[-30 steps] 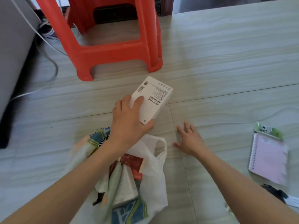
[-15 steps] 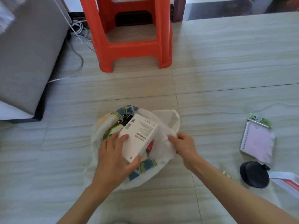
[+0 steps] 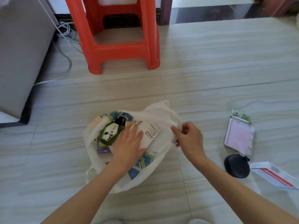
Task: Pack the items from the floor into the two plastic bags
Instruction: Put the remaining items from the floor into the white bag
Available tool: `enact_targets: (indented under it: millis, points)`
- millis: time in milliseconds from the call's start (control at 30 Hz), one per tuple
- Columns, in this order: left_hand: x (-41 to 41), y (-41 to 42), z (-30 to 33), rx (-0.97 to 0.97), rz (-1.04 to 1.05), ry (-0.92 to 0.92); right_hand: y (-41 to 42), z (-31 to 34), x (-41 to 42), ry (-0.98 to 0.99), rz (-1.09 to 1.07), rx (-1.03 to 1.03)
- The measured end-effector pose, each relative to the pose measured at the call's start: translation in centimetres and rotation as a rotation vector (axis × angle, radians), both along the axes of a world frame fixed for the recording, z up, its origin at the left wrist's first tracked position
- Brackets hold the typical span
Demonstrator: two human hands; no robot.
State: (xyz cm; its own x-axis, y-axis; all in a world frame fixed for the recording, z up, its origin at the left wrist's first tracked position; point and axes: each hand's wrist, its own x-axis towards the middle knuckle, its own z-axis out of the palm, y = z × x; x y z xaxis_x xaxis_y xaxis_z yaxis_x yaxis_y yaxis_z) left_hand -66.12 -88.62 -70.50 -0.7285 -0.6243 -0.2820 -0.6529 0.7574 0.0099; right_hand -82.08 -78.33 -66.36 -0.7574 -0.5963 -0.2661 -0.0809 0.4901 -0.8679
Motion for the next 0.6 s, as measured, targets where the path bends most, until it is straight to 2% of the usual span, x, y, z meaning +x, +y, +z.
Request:
enact_targets:
  millis: [200, 367, 500, 600]
  points:
    - [0.8, 1.4, 0.5, -0.059, -0.088, 0.079, 0.8, 0.3, -0.2, 0.068, 0.075, 0.056]
    - [1.4, 3.5, 3.2, -0.048, -0.095, 0.278, 4.0, 0.9, -0.6, 0.157, 0.166, 0.085]
    - [-0.1, 6.3, 5.9, -0.015, -0.223, 0.392, 7.8, 0.9, -1.3, 0.195, 0.189, 0.126]
    - [-2.4, 8.7, 7.9, -0.012, -0.322, 0.487, 11.6, 0.1, -2.9, 0.236, 0.204, 0.232]
